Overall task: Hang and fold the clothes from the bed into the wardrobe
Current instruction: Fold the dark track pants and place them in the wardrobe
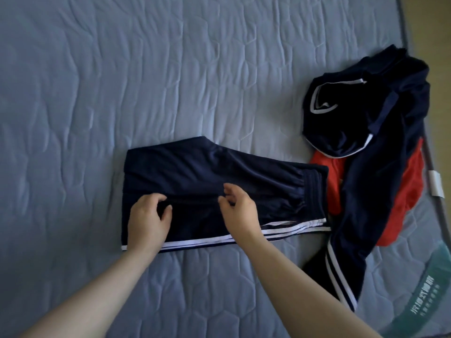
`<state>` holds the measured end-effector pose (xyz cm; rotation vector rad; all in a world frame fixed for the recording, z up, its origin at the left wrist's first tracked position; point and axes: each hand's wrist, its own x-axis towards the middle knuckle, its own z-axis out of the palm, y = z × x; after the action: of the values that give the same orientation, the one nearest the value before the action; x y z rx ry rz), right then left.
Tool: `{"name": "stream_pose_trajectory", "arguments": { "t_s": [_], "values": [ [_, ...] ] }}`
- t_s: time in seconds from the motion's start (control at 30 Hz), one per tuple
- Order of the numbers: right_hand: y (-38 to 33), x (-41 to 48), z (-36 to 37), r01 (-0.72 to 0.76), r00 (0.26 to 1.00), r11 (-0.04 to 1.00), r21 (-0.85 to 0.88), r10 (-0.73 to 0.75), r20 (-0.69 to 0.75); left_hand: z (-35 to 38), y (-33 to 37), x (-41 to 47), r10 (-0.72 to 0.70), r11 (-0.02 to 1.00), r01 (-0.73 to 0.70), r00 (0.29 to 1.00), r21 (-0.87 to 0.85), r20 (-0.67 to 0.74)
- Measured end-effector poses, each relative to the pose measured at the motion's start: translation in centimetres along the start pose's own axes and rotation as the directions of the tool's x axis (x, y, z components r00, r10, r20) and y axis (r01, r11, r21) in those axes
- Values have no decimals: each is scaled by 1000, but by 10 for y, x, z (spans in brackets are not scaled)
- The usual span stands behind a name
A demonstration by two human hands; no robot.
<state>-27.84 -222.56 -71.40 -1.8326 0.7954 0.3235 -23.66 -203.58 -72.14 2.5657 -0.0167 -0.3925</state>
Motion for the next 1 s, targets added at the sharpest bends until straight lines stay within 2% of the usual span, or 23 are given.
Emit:
{"name": "stream_pose_trajectory", "arguments": {
  "t_s": [0.13, 0.23, 0.33, 0.43, 0.5, 0.6, 0.73, 0.8, 1.0],
  "values": [
    [-17, 9, 40, -66, 997, 994, 86, 62, 50, -11, -42, 8, -155, 987, 156, 987, 43, -29],
    [-19, 16, 57, -123, 992, 990, 67, 120, 42, -15, -62, 11, -230, 973, 230, 973, 29, -13],
    [-19, 15, 72, -115, 993, 992, 60, 116, -10, -18, -77, 16, -298, 952, 299, 954, -62, 16],
    [-17, 16, 77, -163, 985, 986, 19, 161, 68, -21, -83, 19, -386, 907, 393, 920, -154, 73],
    [-18, 20, 76, -207, 975, 976, 60, 202, 89, -27, -83, 22, -417, 881, 423, 906, -212, 76],
    [-25, 20, 73, -227, 974, 960, 164, 220, 63, -38, -77, 23, -374, 856, 389, 921, -340, 113],
    [-21, -2, 62, -253, 966, 928, 273, 256, 25, -56, -53, 9, -227, 867, 261, 965, -425, 130],
    [-18, -14, 48, -264, 962, 923, 281, 275, 1, -63, -36, 3, -155, 869, 199, 979, -453, 132],
    [-9, -38, -21, -256, 956, 917, 307, 288, -63, -60, 37, -4, -36, 860, 128, 981, -494, 192]
  ]
}}
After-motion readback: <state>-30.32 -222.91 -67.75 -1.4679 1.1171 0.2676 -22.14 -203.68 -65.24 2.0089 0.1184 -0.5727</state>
